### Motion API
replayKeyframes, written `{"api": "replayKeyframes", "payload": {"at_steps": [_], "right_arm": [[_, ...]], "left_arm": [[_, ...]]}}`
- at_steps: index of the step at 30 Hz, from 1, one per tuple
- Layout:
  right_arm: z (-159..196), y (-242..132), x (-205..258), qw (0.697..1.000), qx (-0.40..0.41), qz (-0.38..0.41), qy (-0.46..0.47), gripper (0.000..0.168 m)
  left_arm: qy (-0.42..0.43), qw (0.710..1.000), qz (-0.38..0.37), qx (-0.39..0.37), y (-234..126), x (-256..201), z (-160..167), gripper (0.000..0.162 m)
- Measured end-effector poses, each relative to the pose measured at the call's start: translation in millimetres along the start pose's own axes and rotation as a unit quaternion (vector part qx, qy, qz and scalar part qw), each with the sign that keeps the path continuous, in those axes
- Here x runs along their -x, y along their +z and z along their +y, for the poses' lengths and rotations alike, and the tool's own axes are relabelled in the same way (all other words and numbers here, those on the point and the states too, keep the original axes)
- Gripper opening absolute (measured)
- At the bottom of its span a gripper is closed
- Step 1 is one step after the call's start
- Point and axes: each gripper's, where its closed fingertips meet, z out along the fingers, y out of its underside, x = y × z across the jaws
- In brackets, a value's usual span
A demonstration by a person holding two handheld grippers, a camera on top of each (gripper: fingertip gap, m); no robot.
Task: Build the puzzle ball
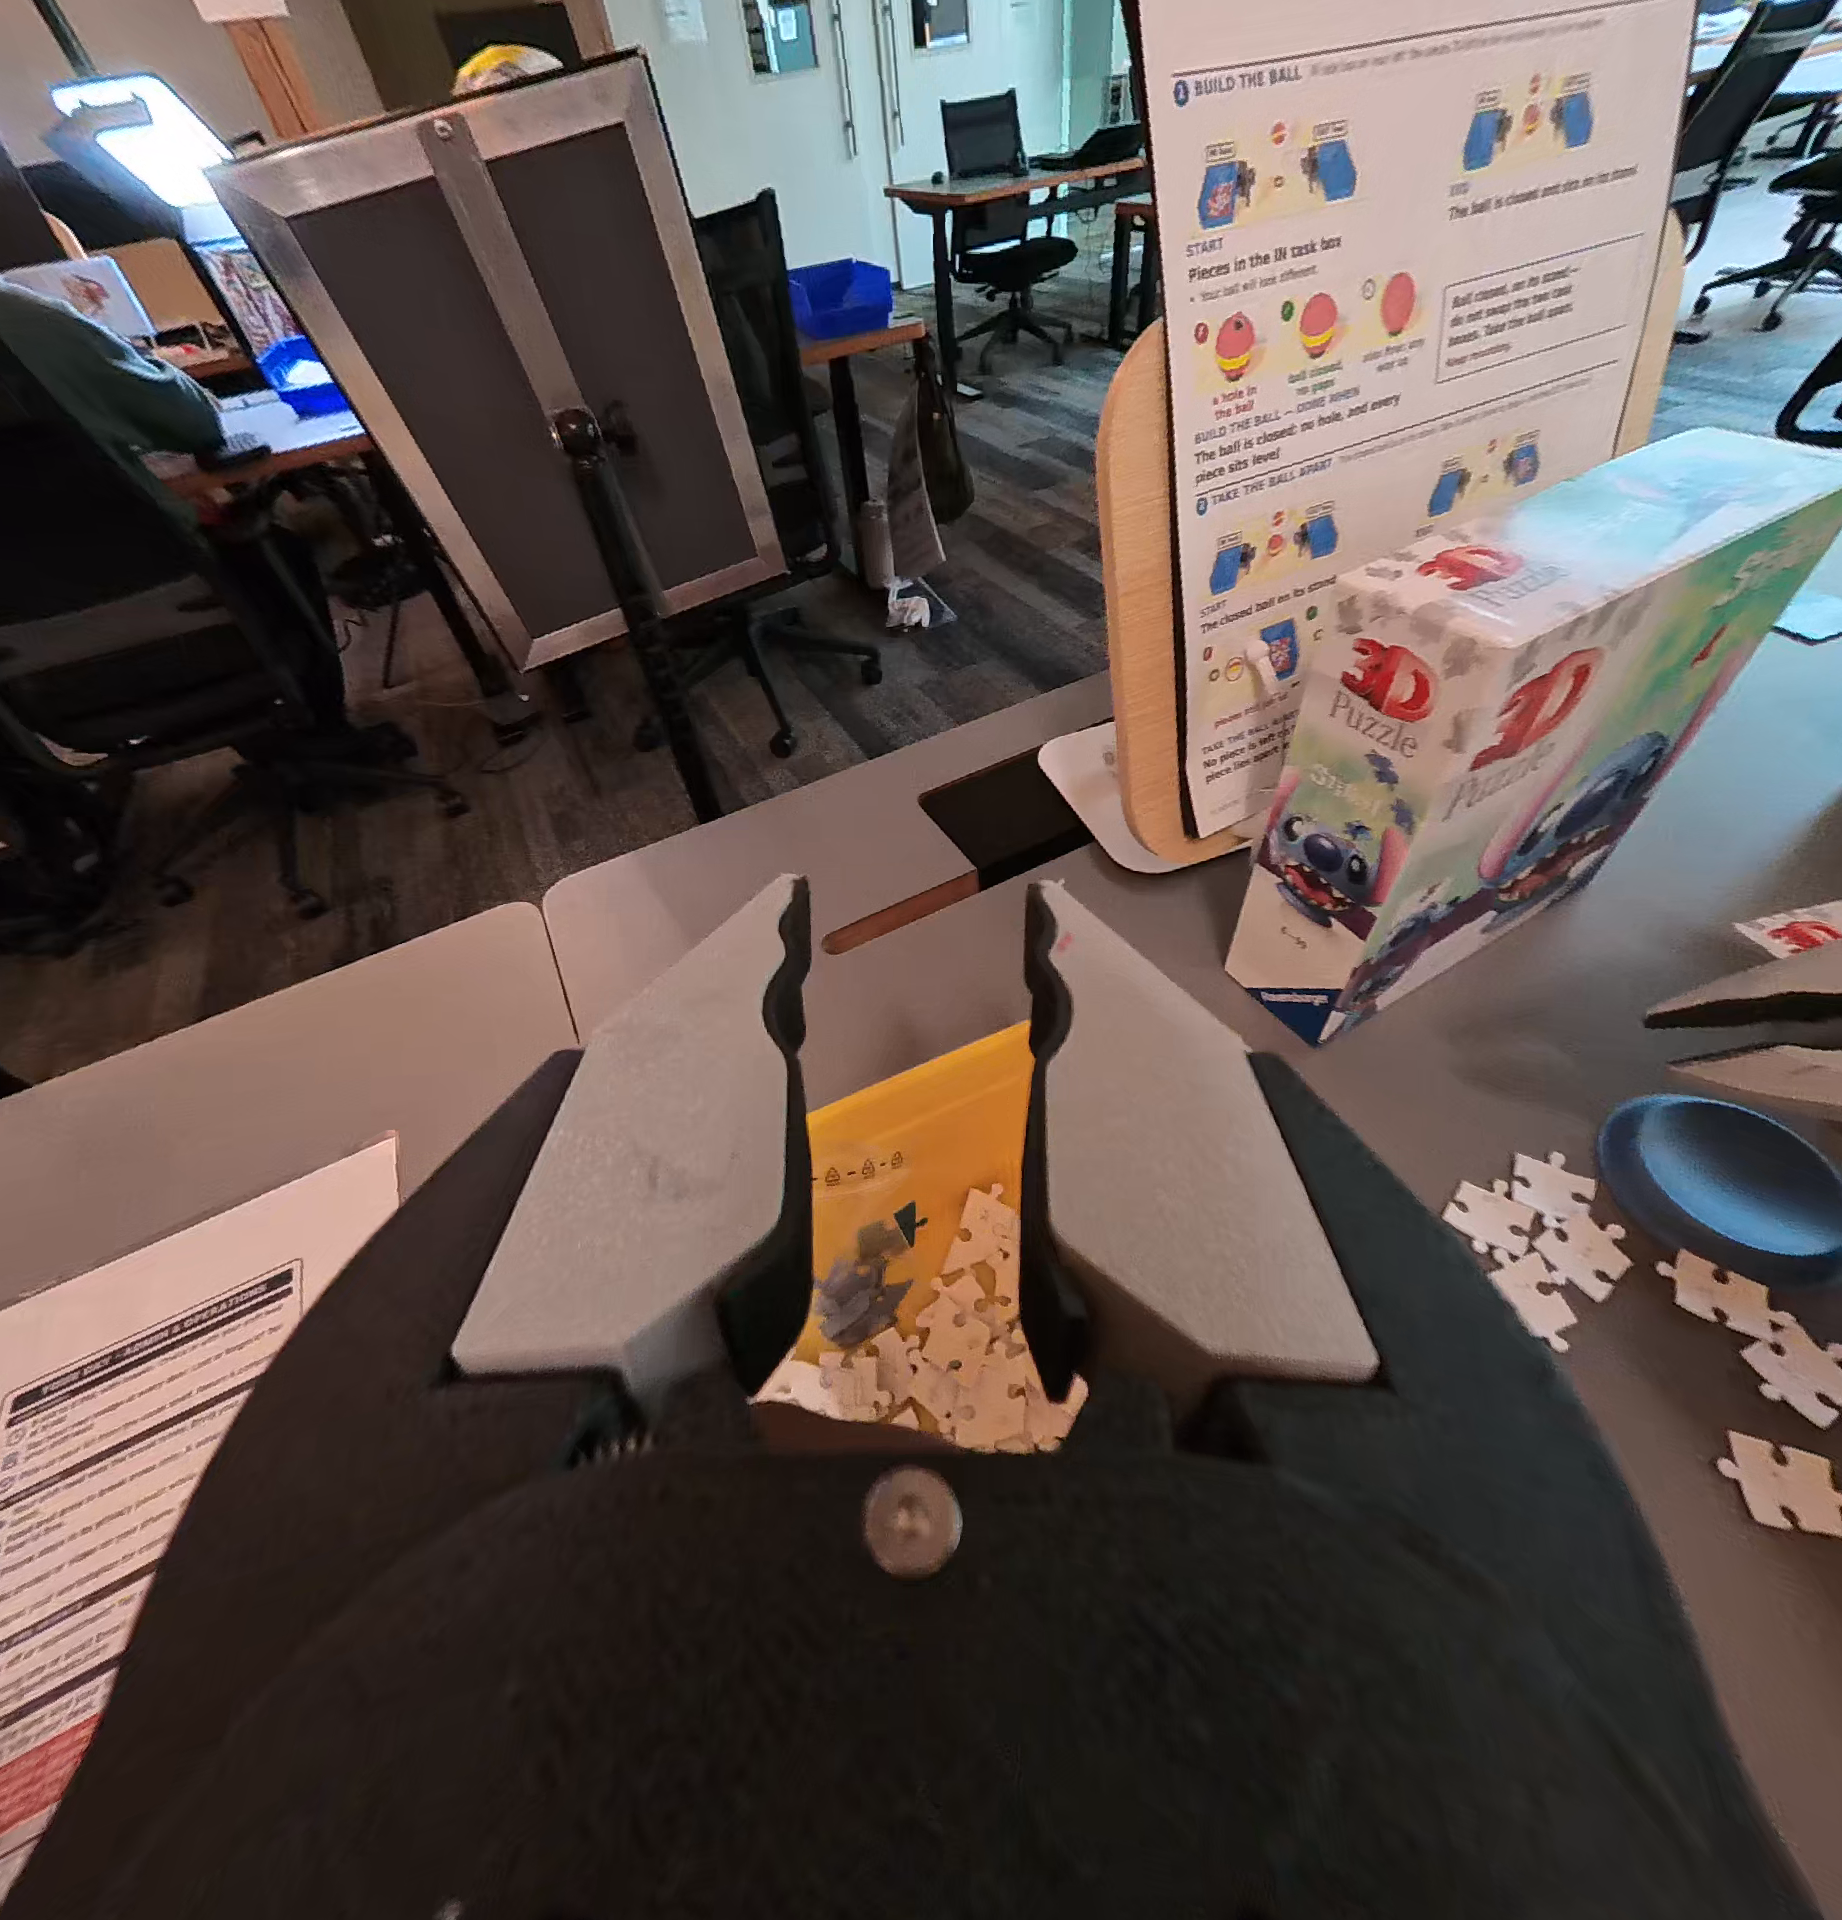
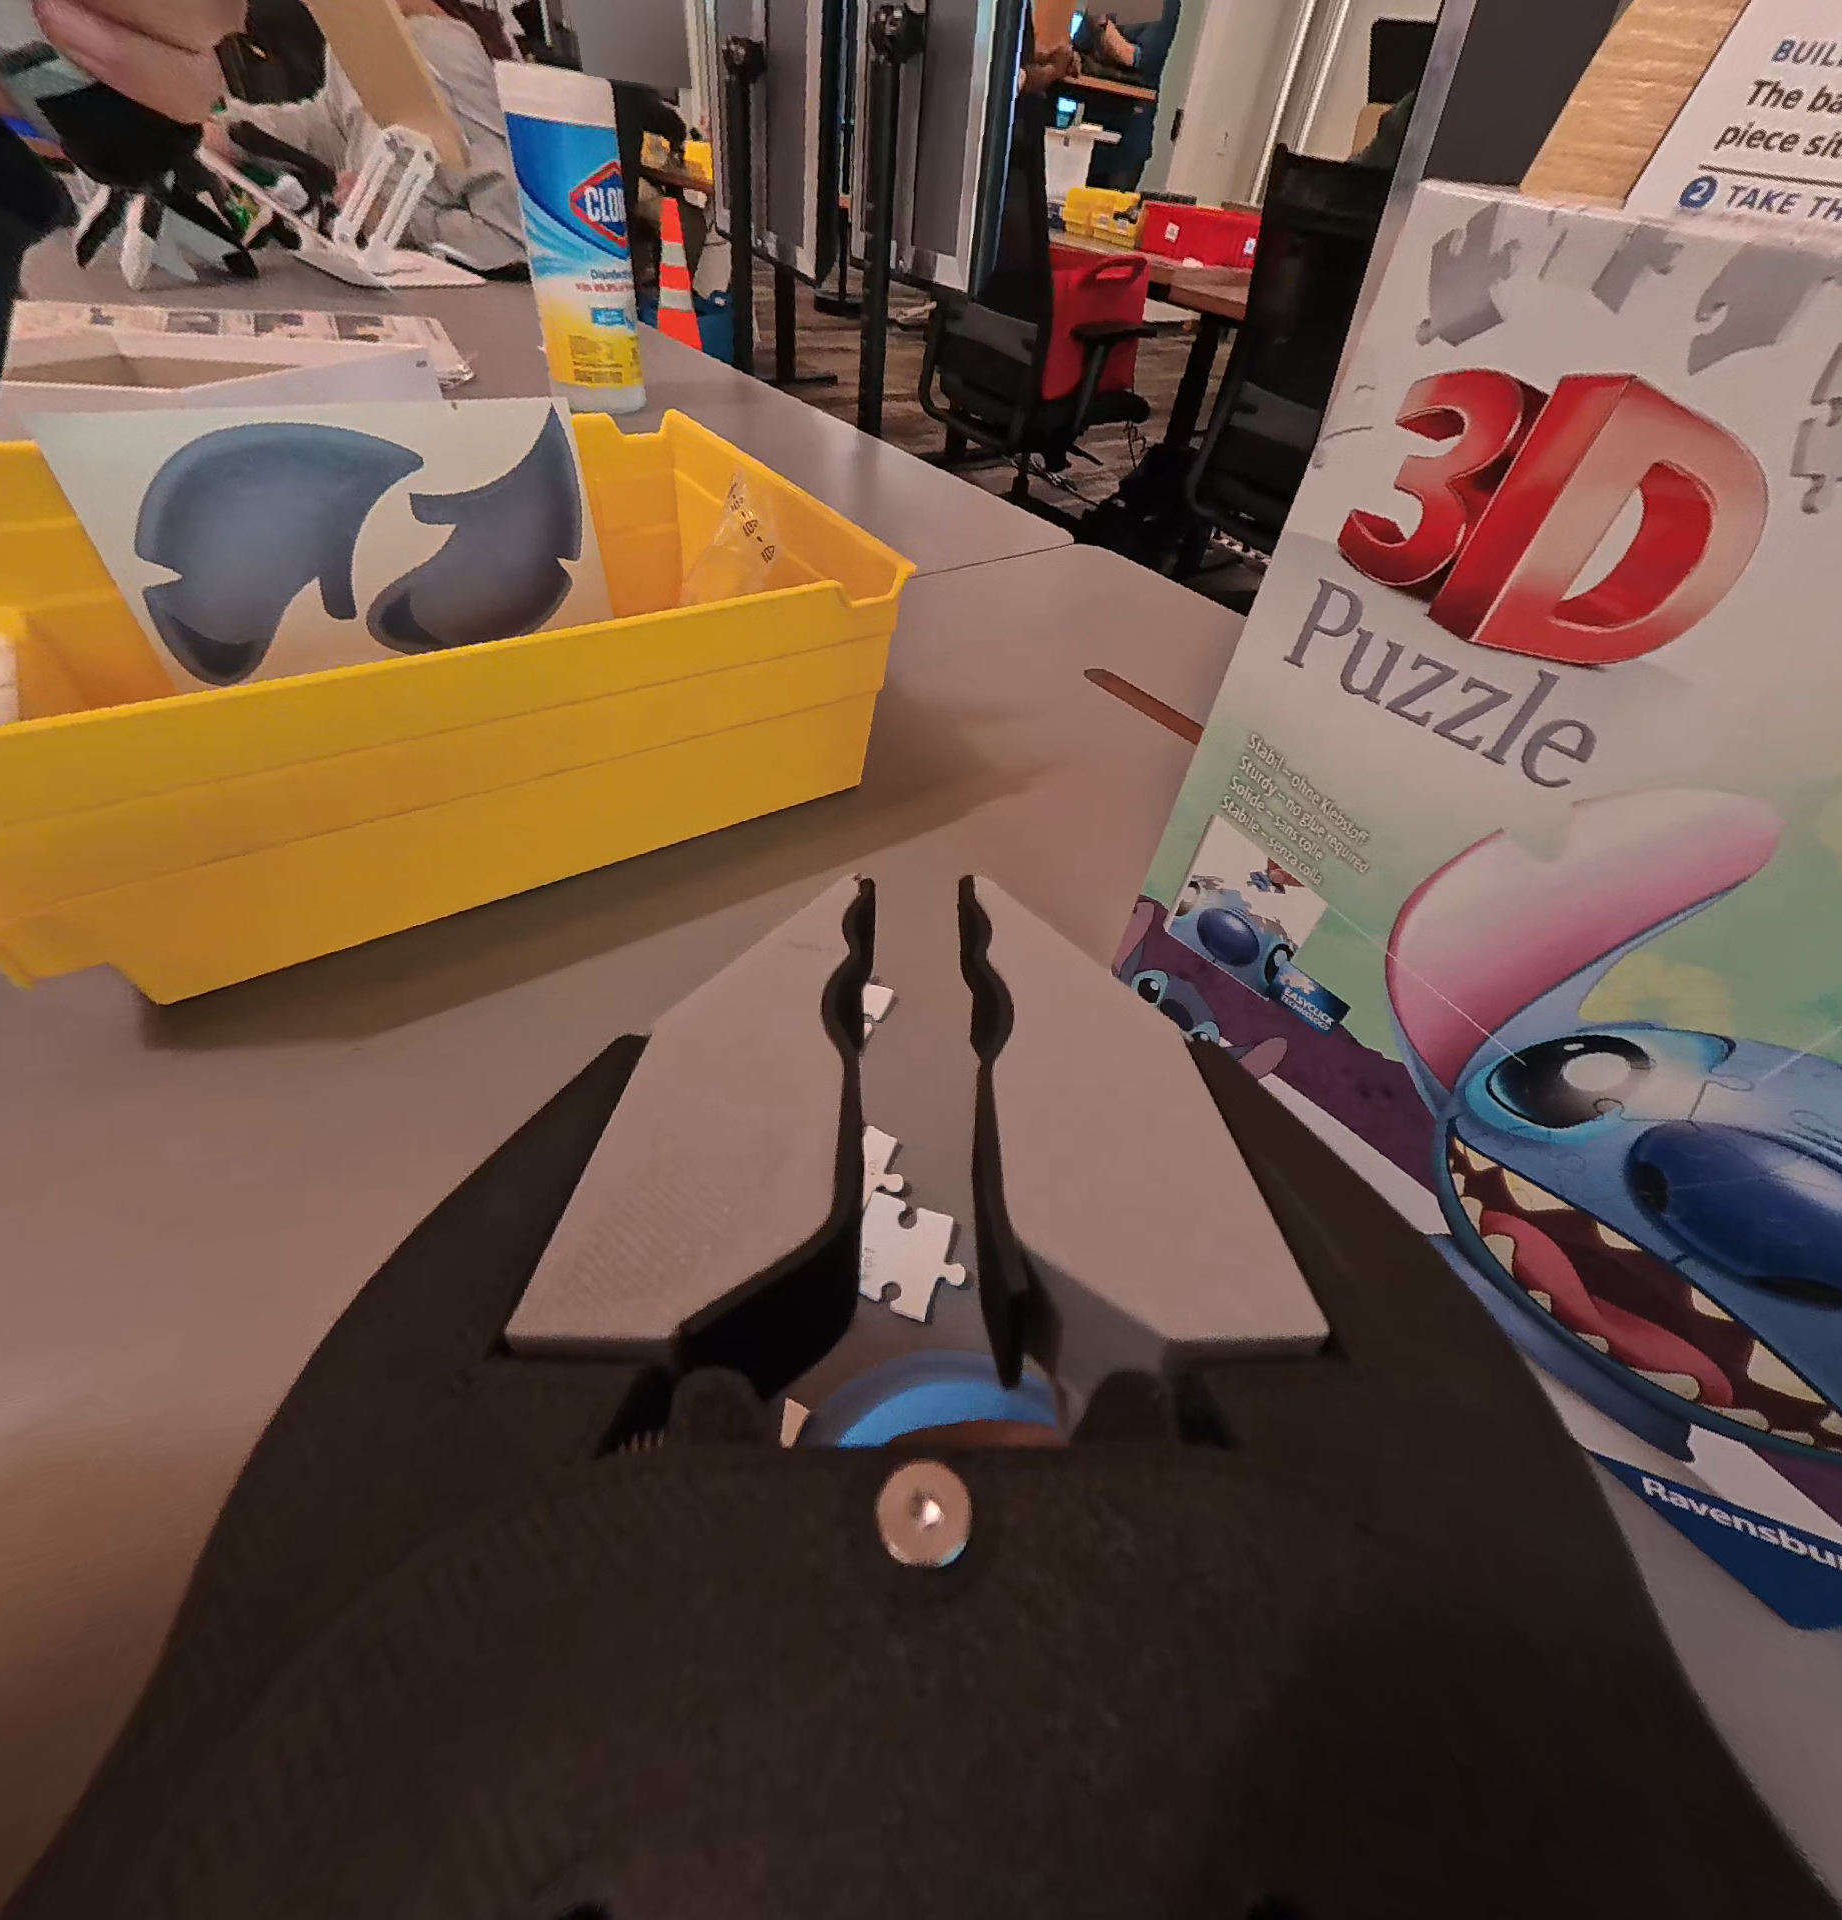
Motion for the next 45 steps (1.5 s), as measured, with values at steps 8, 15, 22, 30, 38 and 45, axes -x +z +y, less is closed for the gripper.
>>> {"api": "replayKeyframes", "payload": {"at_steps": [8,15,22,30,38,45], "right_arm": [[1,0,-2,1.0,0.002,0.005,0.001,0.012],[2,1,-2,1.0,0.005,0.007,0.002,0.012],[4,2,-1,1.0,0.008,0.006,0.0,0.011],[9,6,3,1.0,0.019,-0.006,0.007,0.011],[36,22,36,0.994,0.095,-0.047,-0.022,0.013],[38,23,58,0.992,0.101,-0.069,-0.042,0.015]], "left_arm": [[0.008,1.0,0.005,0.005,1,-6,1,0.04],[0.014,1.0,0.005,0.014,3,-7,4,0.04],[0.017,1.0,0.004,0.015,3,-7,4,0.04],[0.02,1.0,0.008,0.02,4,-9,6,0.041],[0.024,0.999,0.01,0.024,6,-12,8,0.041],[0.027,0.999,0.002,0.026,6,-12,8,0.041]]}}
